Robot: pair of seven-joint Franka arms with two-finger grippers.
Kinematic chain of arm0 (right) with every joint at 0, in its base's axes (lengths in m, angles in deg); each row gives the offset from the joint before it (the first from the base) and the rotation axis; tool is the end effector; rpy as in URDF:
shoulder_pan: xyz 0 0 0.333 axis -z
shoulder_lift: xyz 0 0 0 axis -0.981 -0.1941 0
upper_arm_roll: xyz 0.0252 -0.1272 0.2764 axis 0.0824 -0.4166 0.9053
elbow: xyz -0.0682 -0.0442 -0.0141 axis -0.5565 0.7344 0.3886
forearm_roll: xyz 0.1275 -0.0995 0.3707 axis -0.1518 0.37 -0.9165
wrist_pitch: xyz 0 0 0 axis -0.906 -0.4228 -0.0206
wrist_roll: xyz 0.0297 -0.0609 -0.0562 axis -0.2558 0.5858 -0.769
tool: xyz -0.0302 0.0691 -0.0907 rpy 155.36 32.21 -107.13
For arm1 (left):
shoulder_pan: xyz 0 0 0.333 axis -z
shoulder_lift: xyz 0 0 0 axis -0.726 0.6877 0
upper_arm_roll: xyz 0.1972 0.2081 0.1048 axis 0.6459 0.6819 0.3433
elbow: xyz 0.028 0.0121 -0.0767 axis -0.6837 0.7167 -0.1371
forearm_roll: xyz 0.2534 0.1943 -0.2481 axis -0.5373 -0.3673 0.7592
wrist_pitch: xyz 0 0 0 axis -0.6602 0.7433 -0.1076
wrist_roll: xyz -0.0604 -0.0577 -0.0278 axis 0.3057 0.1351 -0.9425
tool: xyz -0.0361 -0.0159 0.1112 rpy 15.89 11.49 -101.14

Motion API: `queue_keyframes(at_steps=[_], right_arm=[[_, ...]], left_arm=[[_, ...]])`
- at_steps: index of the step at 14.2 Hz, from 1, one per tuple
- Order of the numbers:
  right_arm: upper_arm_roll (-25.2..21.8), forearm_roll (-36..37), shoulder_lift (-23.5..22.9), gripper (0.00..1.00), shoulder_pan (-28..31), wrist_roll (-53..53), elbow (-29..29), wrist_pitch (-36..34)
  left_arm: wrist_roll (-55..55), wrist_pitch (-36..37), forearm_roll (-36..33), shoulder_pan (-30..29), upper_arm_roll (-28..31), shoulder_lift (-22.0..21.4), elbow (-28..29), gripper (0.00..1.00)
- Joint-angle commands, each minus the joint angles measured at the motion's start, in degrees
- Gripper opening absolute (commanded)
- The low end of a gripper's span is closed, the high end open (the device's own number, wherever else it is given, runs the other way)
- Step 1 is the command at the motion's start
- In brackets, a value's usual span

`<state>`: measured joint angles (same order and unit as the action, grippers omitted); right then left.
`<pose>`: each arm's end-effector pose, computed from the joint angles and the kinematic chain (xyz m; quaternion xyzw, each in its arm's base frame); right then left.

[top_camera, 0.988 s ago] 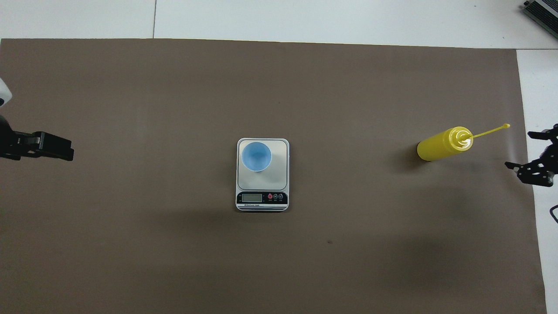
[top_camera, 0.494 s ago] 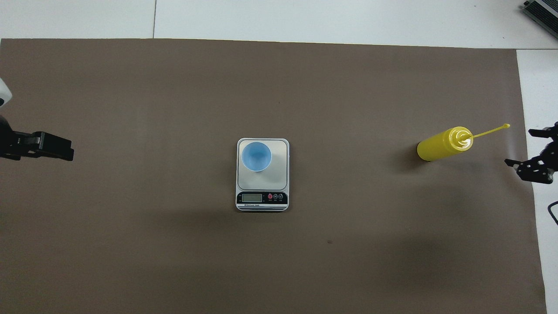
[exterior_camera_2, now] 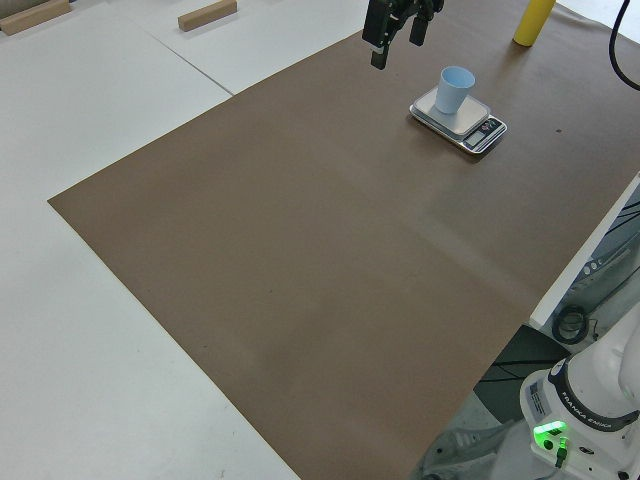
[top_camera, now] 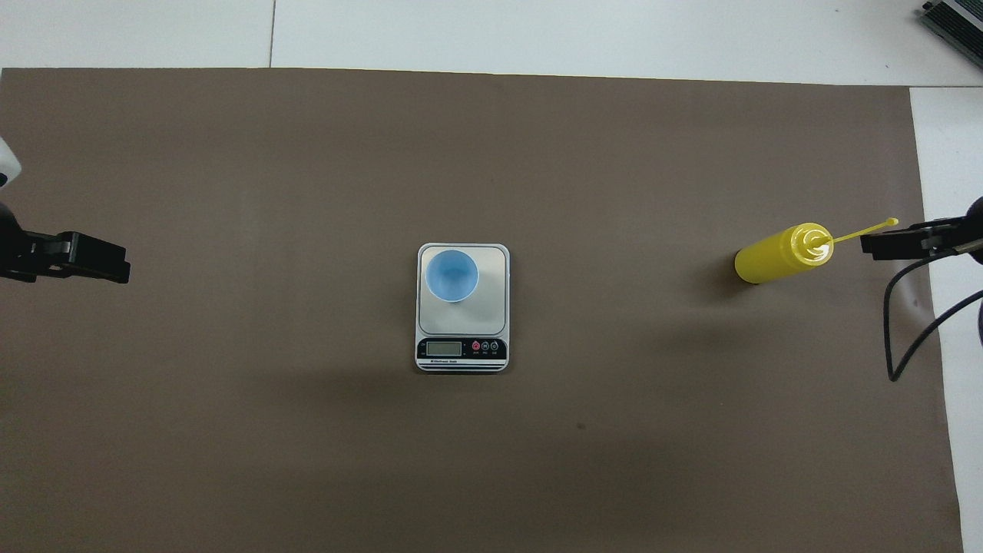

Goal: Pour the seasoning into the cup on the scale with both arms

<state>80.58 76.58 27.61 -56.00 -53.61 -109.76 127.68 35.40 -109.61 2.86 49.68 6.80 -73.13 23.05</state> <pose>0.5740 -0.0794 0.5336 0.9937 0.0787 0.0802 0.0011 0.5429 -0.0457 0.6024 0.9992 -0.0345 -0.0193 0.0002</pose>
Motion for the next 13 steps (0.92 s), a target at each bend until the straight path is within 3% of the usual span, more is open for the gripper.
queue_keyframes(at_steps=[1,11,13], right_arm=[[1.8,3.1,-0.6,1.0,-1.4,7.5,4.6,-5.0],[2.0,5.0,-0.9,1.0,-7.3,24.3,9.9,-11.7],[-2.1,4.4,-0.5,1.0,-11.5,24.7,9.9,-13.0]], left_arm=[[-0.7,0.3,0.4,-0.8,-0.3,-0.6,0.8,1.0],[-0.7,0.3,0.4,-0.8,-0.3,-0.6,0.8,1.0],[-0.7,0.3,0.4,-0.8,-0.3,-0.6,0.8,1.0]])
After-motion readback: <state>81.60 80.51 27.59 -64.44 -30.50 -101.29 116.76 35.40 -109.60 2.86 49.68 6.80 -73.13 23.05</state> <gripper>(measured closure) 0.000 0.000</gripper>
